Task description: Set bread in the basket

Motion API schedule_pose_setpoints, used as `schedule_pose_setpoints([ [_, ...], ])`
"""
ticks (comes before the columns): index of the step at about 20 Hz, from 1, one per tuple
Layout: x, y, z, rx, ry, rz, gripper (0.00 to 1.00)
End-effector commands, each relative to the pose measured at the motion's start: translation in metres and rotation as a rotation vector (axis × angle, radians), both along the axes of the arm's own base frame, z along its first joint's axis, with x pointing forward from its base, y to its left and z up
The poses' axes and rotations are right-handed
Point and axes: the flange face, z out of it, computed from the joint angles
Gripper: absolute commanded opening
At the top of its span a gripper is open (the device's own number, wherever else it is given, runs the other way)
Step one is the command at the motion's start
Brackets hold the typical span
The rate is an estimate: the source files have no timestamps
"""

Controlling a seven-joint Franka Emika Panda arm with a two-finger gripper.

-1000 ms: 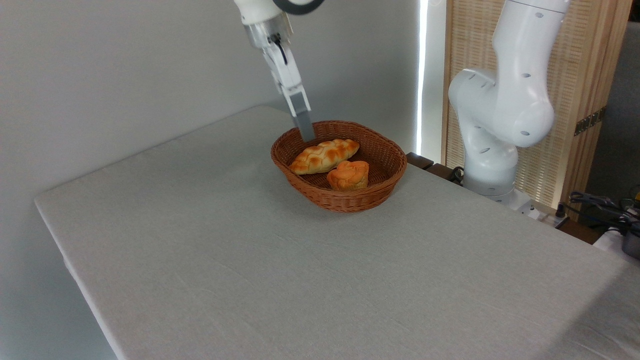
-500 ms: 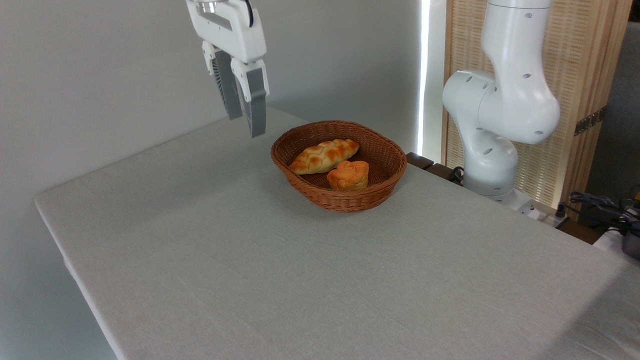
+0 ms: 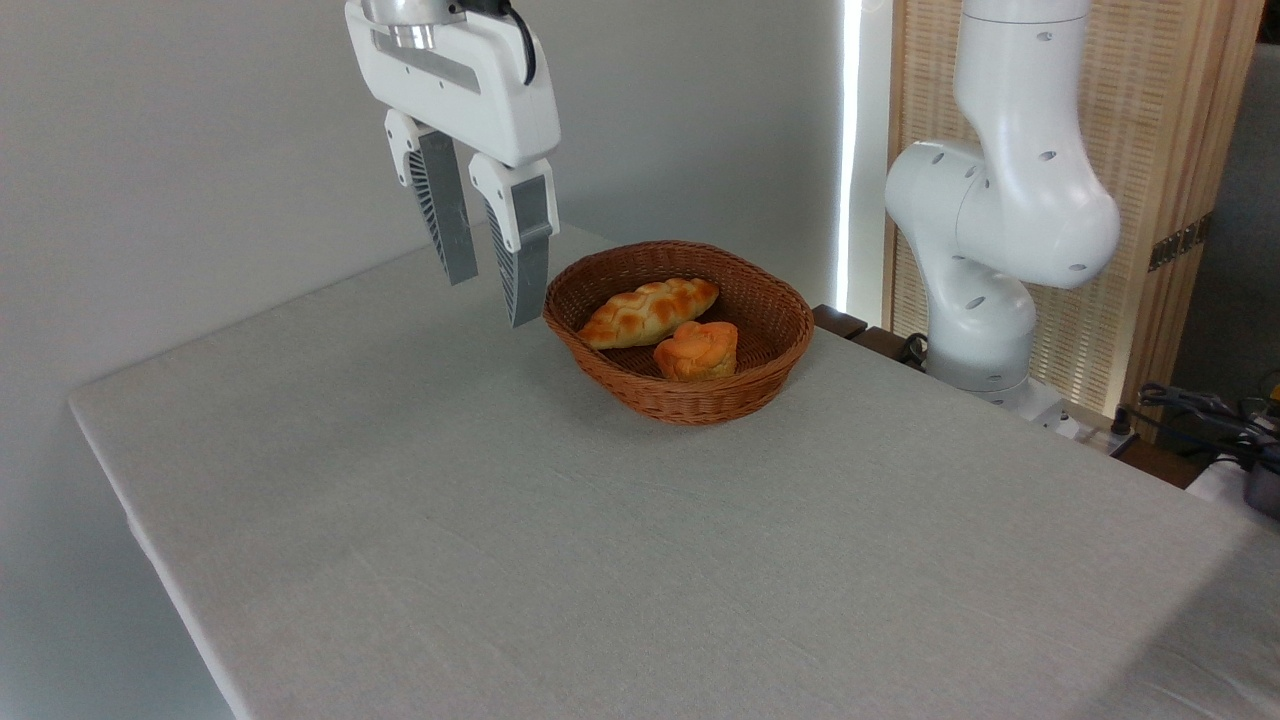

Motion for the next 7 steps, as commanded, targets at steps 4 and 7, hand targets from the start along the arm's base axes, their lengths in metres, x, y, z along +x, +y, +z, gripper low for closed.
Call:
schedule_pose_setpoints([
  [4, 0.0046, -0.0022, -0.0012, 0.01, 0.019, -0.009, 1.0],
  [7, 0.0051, -0.0023, -0.0021, 0.01, 0.02, -0.009, 1.0],
])
